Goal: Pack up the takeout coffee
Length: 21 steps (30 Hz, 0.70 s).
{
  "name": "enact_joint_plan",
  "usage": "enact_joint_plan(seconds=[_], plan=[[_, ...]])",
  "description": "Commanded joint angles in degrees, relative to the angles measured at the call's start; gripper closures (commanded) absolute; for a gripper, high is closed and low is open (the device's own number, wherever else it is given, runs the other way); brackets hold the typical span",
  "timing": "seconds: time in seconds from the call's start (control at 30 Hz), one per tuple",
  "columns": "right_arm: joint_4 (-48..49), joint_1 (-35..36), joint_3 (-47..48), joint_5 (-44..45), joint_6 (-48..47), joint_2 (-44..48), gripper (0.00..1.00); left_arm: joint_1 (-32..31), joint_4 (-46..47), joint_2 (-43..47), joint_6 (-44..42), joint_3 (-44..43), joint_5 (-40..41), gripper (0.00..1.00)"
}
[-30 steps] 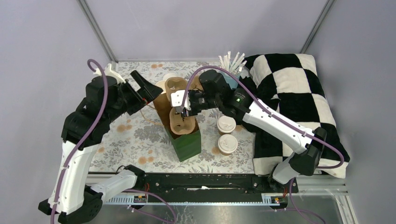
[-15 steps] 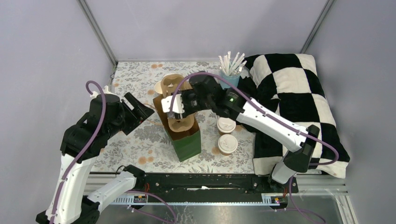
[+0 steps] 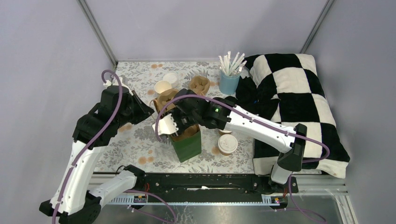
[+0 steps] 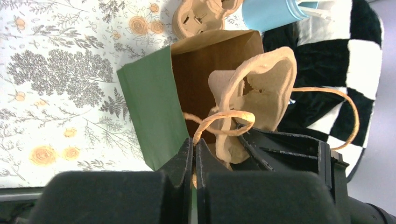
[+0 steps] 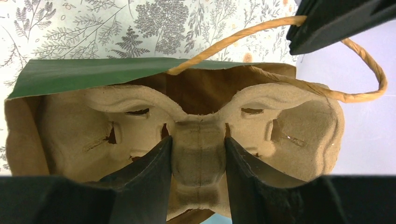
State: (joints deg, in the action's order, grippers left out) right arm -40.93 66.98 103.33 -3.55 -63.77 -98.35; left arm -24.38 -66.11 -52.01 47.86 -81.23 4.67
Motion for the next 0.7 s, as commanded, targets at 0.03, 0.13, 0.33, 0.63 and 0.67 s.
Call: enact_joint_plan(seconds=[0.03, 0.13, 0.33, 0.63, 0.67], plan=[[-5.1, 0.6, 3.3, 1.4, 2.5, 1.3, 0.54, 0.1, 4.2, -0.6, -5.4, -1.6, -0.8, 1.0], [-8.3, 0.6, 4.9, 1.3, 5.2, -0.5, 0.55, 0.1, 5.7, 0.5, -6.3, -0.9, -0.8, 1.0], [-9.9, 0.6, 5.4, -1.2, 8.7, -1.3, 0.55, 0.1, 10.3, 2.4, -7.3, 2.5, -2.2, 1.0], [-8.4, 0.2, 4.3, -1.6, 15.3, -3.6, 0.53, 0.1, 13.1, 2.3, -10.3, 3.8, -3.6, 1.0], [-8.3, 0.0, 4.6, -2.3, 16.4, -4.0, 0.53, 0.1, 13.2, 2.2, -10.7, 3.7, -3.8, 1.0]])
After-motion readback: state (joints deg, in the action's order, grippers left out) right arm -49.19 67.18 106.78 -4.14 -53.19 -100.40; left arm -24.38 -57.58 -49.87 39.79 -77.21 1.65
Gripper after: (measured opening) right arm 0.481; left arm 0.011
